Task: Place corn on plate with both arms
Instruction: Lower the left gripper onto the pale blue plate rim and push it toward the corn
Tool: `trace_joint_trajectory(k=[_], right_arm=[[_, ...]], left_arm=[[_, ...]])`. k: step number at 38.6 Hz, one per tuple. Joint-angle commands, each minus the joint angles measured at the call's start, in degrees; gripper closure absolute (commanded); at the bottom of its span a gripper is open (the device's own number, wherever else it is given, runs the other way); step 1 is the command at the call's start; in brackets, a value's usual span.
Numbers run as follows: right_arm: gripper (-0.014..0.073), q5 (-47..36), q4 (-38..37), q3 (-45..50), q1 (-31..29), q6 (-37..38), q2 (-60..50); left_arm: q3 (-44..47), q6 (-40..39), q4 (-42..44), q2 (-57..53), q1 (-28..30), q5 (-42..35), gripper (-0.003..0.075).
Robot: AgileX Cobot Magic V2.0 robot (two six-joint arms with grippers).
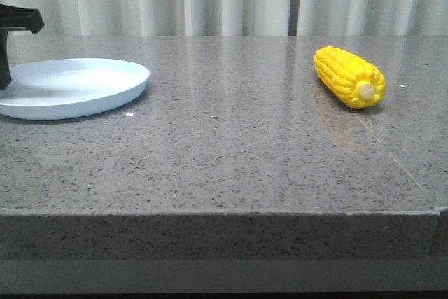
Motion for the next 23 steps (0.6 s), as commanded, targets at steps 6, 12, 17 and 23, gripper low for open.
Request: trace_joint_trajectory(k=[6, 12, 17, 23], right_arm=[[-0.0057, -4.16, 0.32, -2.11, -0.29, -0.32, 0.63], [-0.0057, -4.16, 0.32, -2.11, -0.29, -0.32, 0.63], [-0.0057, -4.16, 0.32, -2.11, -0.29, -0.32, 0.63], [-0.0057, -4.16, 0.32, -2.11, -0.29, -0.32, 0.63]], left_arm=[[-8.51, 2.88, -9.82, -5.08, -0.9, 2.66, 0.0741], [-11.0, 2.99, -13.91, -4.68, -4.48, 3.85, 0.0741], [-11.09, 2.99, -15.56, -2.86, -8.62, 3.38, 0.0741], [-11.12, 2.99, -15.65, 0.72, -12.6, 1.57, 0.0741]])
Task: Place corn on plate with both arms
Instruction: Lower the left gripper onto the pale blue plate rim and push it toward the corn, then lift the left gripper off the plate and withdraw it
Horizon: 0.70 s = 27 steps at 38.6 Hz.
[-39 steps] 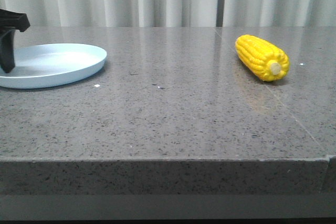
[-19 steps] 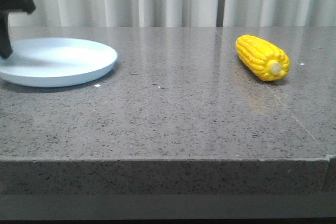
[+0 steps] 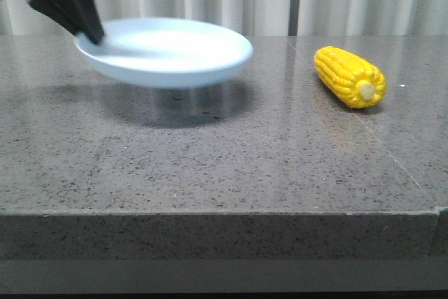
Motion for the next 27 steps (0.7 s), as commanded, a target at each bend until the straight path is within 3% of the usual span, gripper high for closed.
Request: trace_joint_trajectory(k=[1, 9, 20, 27], right_arm=[[-0.0057, -4.2, 0.32, -2.11, -0.29, -0.32, 0.63], [-0.0057, -4.2, 0.32, -2.11, -0.29, -0.32, 0.63], [-0.0057, -4.2, 0.32, -2.11, -0.29, -0.32, 0.63], [-0.0057, -4.2, 0.32, -2.11, -0.29, -0.32, 0.63]], left_arm=[[-1.83, 0.03, -1.91, -0.52, -2.25, -3.38, 0.0741], [-1.83, 0.03, -1.91, 2.06, -3.26, -3.73, 0.0715], [-5.0, 0.03, 0.69, 0.01, -1.76, -0.42, 0.0378], [-4.85, -0.83, 9.08, -6.52, 0.22, 1.46, 0.0399]])
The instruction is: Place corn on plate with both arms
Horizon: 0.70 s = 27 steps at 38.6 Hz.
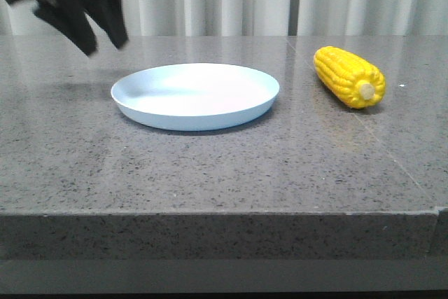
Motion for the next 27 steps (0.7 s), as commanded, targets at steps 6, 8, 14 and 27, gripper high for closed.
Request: trace_joint_trajectory(k=[6, 8, 14, 27], right_arm=[[-0.0057, -4.29, 0.32, -2.11, -0.29, -0.32, 0.63], [-0.0057, -4.29, 0.32, -2.11, -0.29, -0.32, 0.63], [-0.0057, -4.29, 0.32, -2.11, -0.29, -0.32, 0.63], [-0.0057, -4.23, 0.32, -2.11, -0.29, -0.32, 0.63]], left_arm=[[1.24, -5.7, 14.09, -11.97, 2.21, 1.27, 0.0552], [3.3, -6.87, 16.87, -13.93, 2.49, 1.13, 0.0609], [12.01, -9.04, 20.22, -20.82, 3.13, -3.06, 0.0741], [36.65, -10.29, 20.12, -42.81, 3.24, -25.32, 0.0741]])
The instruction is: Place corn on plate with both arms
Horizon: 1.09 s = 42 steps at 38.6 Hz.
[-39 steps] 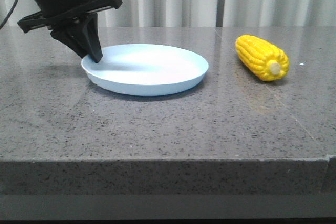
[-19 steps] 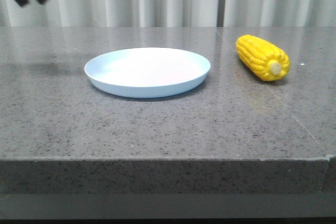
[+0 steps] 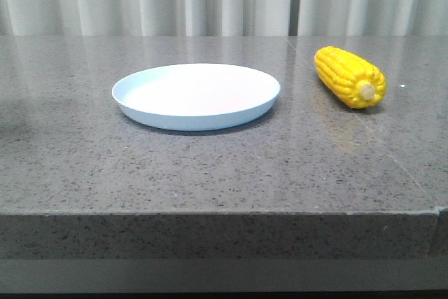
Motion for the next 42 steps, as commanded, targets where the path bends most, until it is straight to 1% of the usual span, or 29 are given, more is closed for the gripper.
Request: trace_joint_trajectory(k=[1, 4, 7, 14, 22, 29, 33, 42], right_arm=[[-0.0057, -4.23, 0.32, -2.11, -0.29, -0.32, 0.63], [-0.0057, -4.23, 0.32, -2.11, -0.29, -0.32, 0.63], [-0.0057, -4.23, 0.32, -2.11, -0.29, -0.32, 0.63], [-0.0057, -4.23, 0.32, -2.11, -0.29, -0.32, 0.63], [-0.0057, -4.23, 0.32, -2.11, -0.29, -0.32, 0.63], [-0.0057, -4.23, 0.32, -2.11, -0.29, -0.32, 0.63], [-0.0057, -4.23, 0.32, -2.11, -0.29, -0.32, 0.63], [-0.0057, -5.56, 0.38, -2.83, -0.29, -0.32, 1.92]], left_arm=[[6.04, -0.96, 0.45, -8.85, 0.19, -11.92, 0.0741], [12.3, -0.96, 0.45, -15.83, 0.19, -18.97, 0.0741], [17.98, -0.96, 0.45, -21.27, 0.19, -24.35, 0.0741], [27.84, -0.96, 0.45, -34.98, 0.19, -30.82, 0.0741], [35.84, -0.96, 1.29, -48.03, 0.19, -31.54, 0.0741], [39.09, -0.96, 1.4, -55.69, 0.19, -31.21, 0.0741], [39.09, -0.96, 1.4, -57.45, 0.19, -31.06, 0.0741], [39.09, -0.96, 1.4, -57.56, 0.19, -31.06, 0.0741]])
